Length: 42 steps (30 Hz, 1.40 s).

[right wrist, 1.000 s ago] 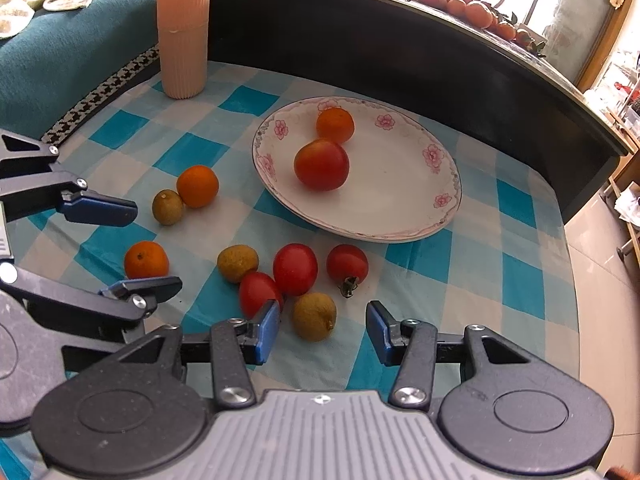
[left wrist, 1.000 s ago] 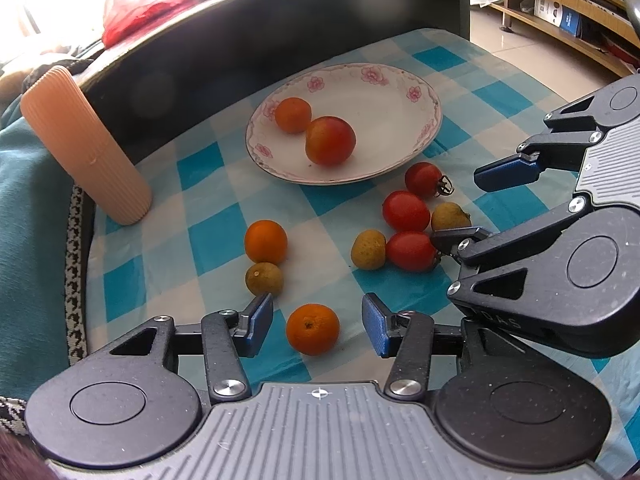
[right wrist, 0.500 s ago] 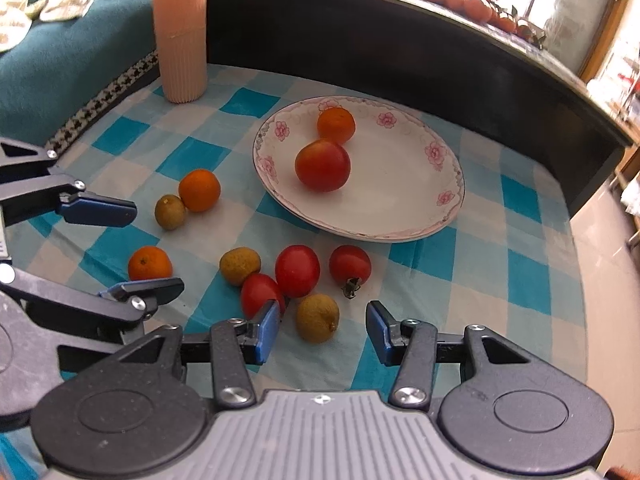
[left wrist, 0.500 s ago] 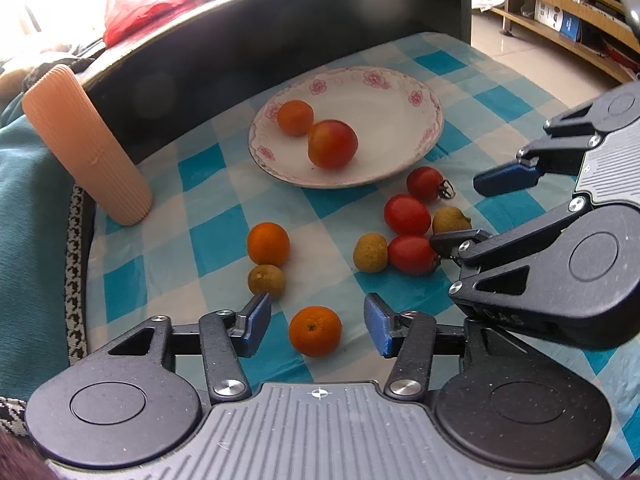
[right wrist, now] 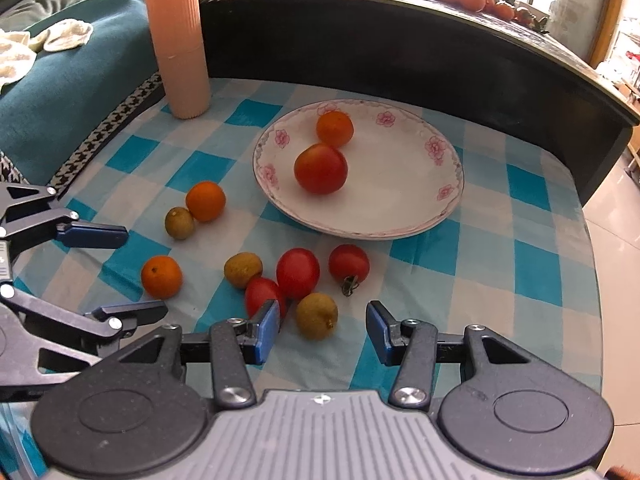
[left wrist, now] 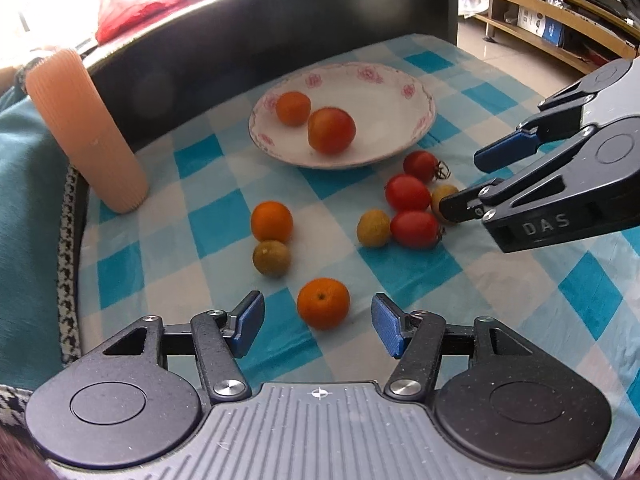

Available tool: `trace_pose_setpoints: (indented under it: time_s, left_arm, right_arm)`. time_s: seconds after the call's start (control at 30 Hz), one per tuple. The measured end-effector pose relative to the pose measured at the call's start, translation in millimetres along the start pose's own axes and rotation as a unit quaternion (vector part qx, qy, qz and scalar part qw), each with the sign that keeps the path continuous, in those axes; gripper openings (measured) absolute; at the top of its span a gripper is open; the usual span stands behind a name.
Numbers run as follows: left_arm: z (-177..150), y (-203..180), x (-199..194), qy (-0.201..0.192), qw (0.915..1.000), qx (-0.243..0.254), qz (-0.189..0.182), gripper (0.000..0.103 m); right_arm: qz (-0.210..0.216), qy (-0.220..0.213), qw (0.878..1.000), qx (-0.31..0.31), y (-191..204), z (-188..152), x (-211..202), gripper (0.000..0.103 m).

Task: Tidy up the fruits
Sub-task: 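Move right gripper to small brown fruit while left gripper moves to another mandarin, then close right gripper on small brown fruit while left gripper closes on mandarin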

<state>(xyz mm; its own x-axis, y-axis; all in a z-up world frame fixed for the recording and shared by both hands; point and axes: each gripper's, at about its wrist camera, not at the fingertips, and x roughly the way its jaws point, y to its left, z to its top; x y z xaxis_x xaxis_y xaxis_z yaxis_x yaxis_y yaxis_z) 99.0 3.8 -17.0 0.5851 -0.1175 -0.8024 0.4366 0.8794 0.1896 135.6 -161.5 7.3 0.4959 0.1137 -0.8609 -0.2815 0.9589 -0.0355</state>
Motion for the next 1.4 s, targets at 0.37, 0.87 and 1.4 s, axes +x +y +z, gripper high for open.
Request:
trace_pose_setpoints:
  time_s: [0.37,0.87,1.4]
  left_arm:
    - [2,1,18,0.017,0.9998,-0.010,-0.001,0.052]
    - [3,1,24,0.002,0.9998,-0.018,-0.012,0.048]
    - [1,2,22,-0.001,0.9995,-0.025,-0.021,0.041]
  right_arm:
    - [0.027,0.010,1.000,-0.003,-7,-12,2,0.063]
    - [0.032,0.002,0.999,0.002,-15,-10,28,0.063]
    - [0.032,0.011,0.999,-0.030,-4,-9,27,0.043]
